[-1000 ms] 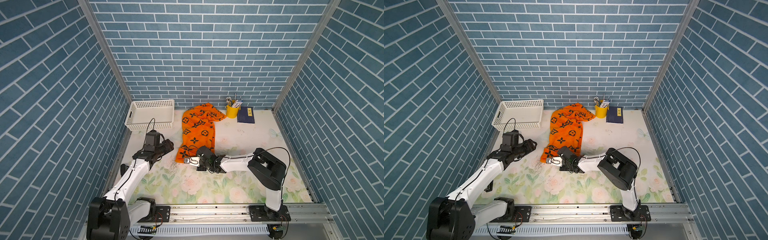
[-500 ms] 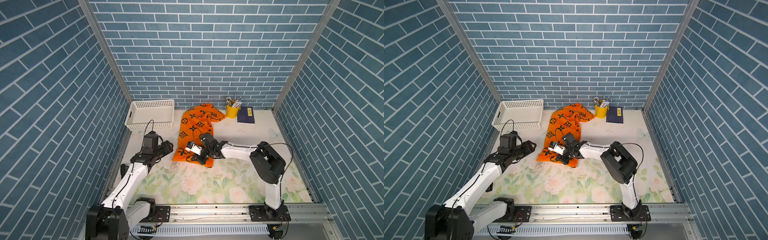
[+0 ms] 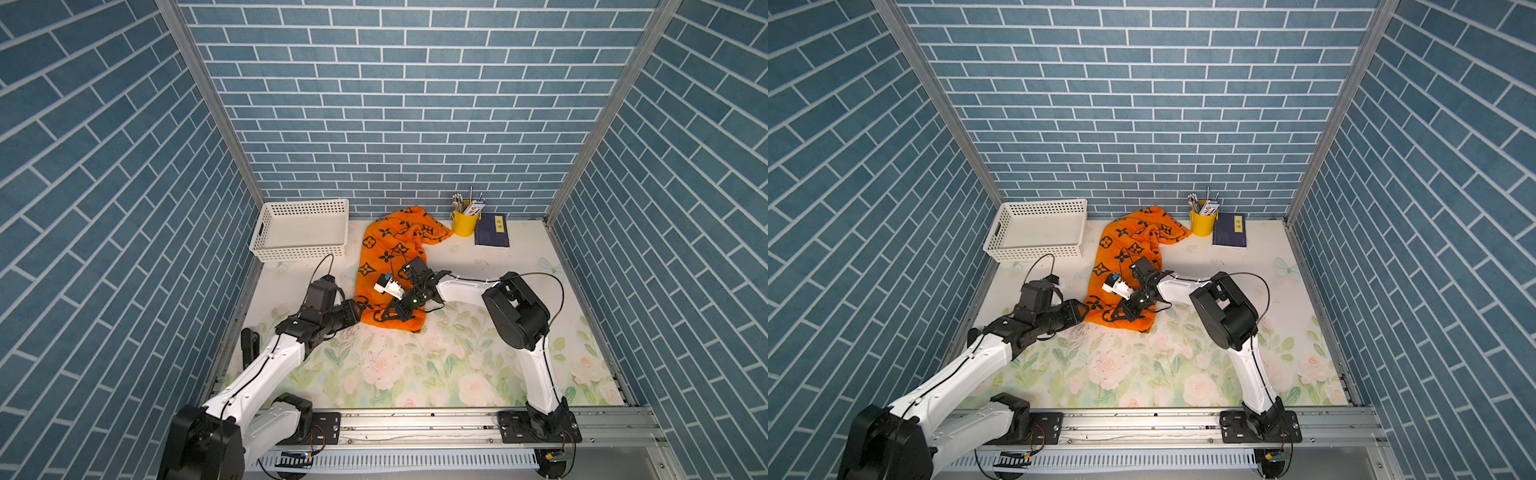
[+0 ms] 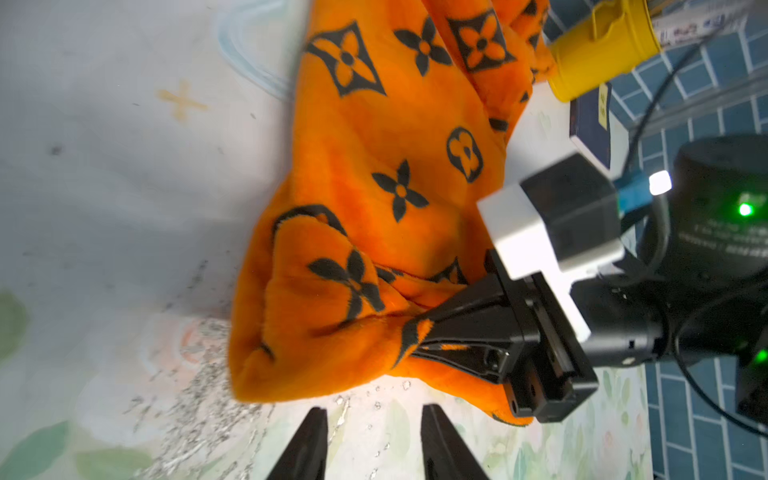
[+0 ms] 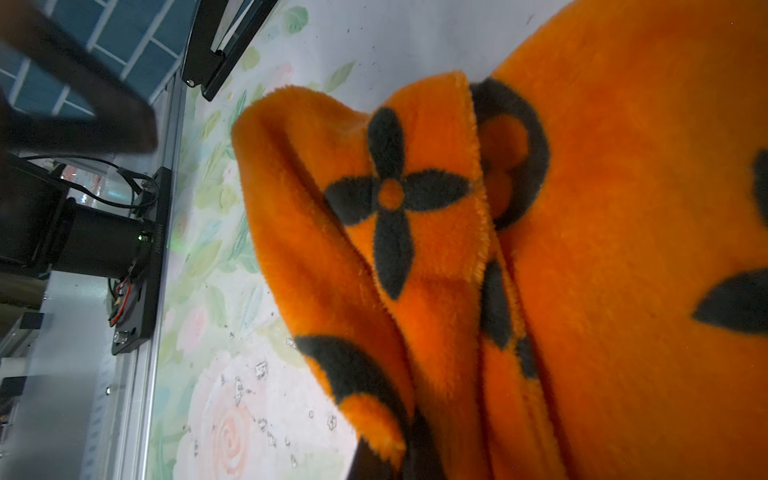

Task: Roll up the pillowcase
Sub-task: Roll the pillowcase at the center of the board.

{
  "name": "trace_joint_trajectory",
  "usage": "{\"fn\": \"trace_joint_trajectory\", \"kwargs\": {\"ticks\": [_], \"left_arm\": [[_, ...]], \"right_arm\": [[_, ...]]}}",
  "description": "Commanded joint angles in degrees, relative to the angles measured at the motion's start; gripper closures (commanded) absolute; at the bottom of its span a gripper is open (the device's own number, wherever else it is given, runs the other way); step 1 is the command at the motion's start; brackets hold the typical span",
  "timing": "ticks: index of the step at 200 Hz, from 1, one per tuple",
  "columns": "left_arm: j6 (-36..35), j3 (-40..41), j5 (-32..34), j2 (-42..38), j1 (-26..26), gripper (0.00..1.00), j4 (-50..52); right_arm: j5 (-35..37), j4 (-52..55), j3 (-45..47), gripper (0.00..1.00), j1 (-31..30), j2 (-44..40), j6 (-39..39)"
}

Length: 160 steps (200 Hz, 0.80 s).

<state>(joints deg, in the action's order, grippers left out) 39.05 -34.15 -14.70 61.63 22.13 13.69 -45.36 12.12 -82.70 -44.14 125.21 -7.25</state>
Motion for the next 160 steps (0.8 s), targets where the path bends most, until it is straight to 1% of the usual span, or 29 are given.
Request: {"fn": "trace_joint_trajectory", "kwargs": {"ticks": [1, 34, 91, 96, 101, 105, 107, 111, 116, 123, 134, 138, 145, 160], "left_arm": [[1.5, -0.1, 2.3, 3.0, 4.0, 0.64, -3.5], [1.5, -1.0, 3.9, 7.8, 4.7, 0.67, -6.1], [1.1, -9.4, 10.6, 21.6, 4.6, 0.67, -6.6], [1.3, -9.8, 11.2, 22.6, 4.4, 0.68, -6.2], [1.4, -10.0, 11.3, 23.5, 4.3, 0.68, -6.1], [1.5, -10.2, 11.3, 24.1, 4.2, 0.68, -6.0], [1.6, -10.2, 11.3, 24.4, 4.2, 0.68, -5.9], [1.6, -10.4, 11.4, 24.9, 4.1, 0.68, -5.7], [1.7, -10.6, 11.5, 25.5, 4.0, 0.67, -5.5], [1.9, -10.8, 11.6, 26.3, 3.9, 0.68, -5.3], [2.2, -11.1, 11.9, 27.3, 3.8, 0.68, -4.9], [2.3, -11.3, 12.1, 27.6, 3.8, 0.68, -4.7], [2.7, -11.5, 12.4, 28.1, 3.6, 0.68, -4.5], [3.4, -11.4, 12.1, 28.9, 2.9, 0.68, -4.5]], "right_arm": [[-1.4, 2.2, -1.4, 1.0, 1.3, 2.7, 2.5], [-1.7, 2.1, -1.7, 1.0, 2.1, 2.7, 3.4], [-0.2, 0.9, -0.8, 1.0, 2.5, 1.5, 4.2], [0.0, 0.5, -0.5, 0.97, 2.5, 1.2, 4.2], [0.4, 0.1, -0.1, 0.92, 2.5, 0.9, 4.5], [0.9, -0.3, 0.2, 0.86, 2.4, 0.9, 4.6], [1.1, -0.5, 0.4, 0.81, 2.4, 0.9, 4.6], [1.6, -0.9, 0.7, 0.74, 2.5, -1.0, 4.6], [2.3, -1.4, 1.2, 0.67, 2.5, -2.0, 4.6], [3.5, -2.3, 2.1, 0.6, 2.5, -3.3, 4.6], [6.1, -3.9, 4.0, 0.54, 2.4, -6.4, 4.1], [7.1, -4.4, 4.8, 0.48, 2.4, -7.7, 3.7], [9.5, -5.3, 6.5, 0.46, 2.4, -10.1, 2.8], [14.9, -6.1, 10.4, 0.46, 2.2, -15.0, 0.5]]}}
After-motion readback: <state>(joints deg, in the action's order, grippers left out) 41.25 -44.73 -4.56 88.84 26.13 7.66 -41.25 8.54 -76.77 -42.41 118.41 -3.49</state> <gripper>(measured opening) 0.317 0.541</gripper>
